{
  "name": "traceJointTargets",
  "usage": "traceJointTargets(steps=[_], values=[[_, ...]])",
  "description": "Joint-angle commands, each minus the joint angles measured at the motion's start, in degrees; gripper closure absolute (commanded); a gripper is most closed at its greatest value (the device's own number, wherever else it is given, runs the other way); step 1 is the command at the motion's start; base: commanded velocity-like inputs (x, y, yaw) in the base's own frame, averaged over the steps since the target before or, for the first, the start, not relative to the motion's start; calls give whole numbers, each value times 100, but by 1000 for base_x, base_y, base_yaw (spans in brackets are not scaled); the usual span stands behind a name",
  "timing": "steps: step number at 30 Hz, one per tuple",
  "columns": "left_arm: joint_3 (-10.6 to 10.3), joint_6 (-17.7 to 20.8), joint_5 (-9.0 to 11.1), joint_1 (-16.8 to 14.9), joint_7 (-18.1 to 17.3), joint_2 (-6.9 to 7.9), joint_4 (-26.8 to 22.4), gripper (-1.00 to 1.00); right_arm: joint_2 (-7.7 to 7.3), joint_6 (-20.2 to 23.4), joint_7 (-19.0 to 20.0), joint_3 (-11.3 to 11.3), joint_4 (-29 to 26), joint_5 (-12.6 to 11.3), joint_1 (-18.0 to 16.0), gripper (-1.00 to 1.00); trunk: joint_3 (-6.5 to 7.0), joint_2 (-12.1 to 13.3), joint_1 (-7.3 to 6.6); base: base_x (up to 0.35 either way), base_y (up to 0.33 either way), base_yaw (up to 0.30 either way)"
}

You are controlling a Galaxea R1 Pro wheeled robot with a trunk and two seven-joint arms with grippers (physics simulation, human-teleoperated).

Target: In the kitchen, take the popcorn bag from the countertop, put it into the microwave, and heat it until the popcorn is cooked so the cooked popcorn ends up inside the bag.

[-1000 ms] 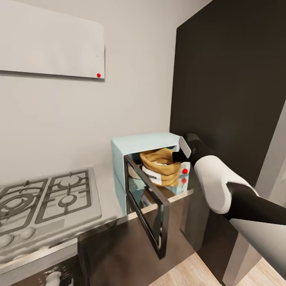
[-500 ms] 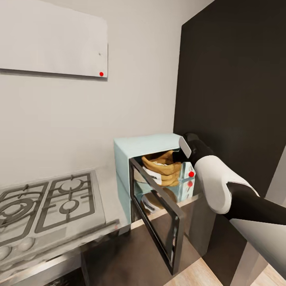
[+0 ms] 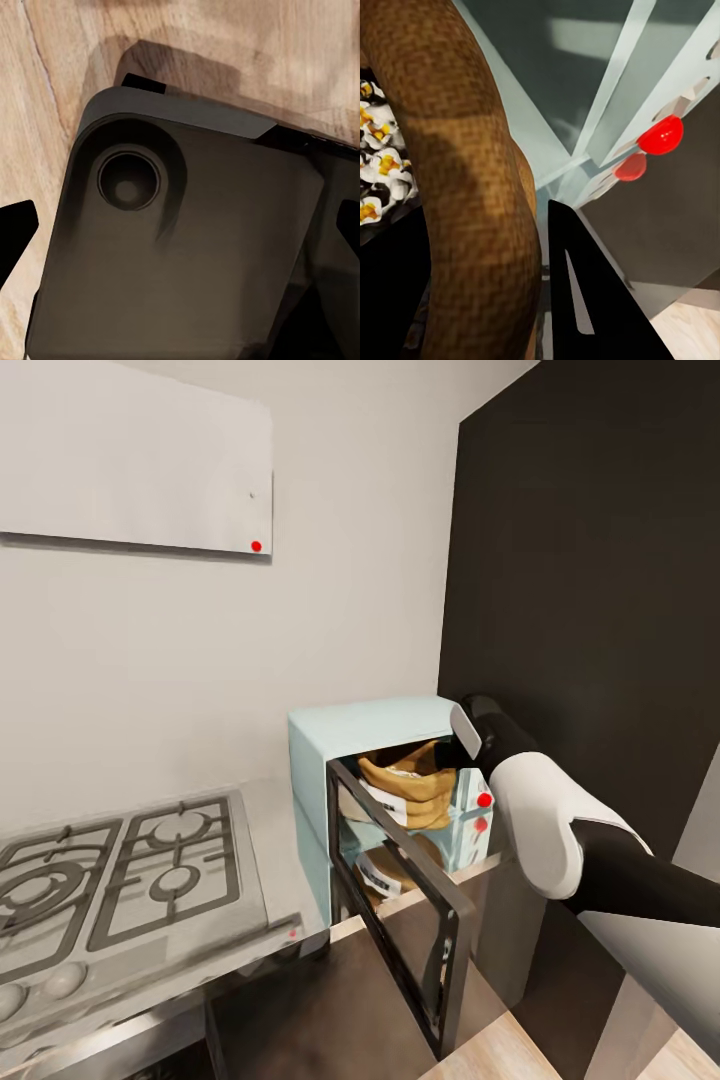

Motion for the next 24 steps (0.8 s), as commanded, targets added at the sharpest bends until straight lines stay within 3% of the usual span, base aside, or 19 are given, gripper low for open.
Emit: traceJointTargets(steps=[1, 11, 12, 24], values=[[9, -9, 23, -1, 3, -1, -4, -100, 5, 19, 16, -41, 30, 4, 0, 100, -8, -3, 0, 0, 0, 0], [10, -9, 23, -1, 3, -1, -4, -100, -33, 19, 327, -56, 41, 224, 0, 100, -8, -3, 0, 0, 0, 0], [11, -9, 23, -1, 3, -1, -4, -100, -32, 19, 432, -53, 200, -53, 0, 100, -8, -3, 0, 0, 0, 0], [9, -9, 23, -1, -5, -1, -4, -100, -25, 19, 436, -38, 200, -20, 0, 100, -8, -3, 0, 112, 0, 0]])
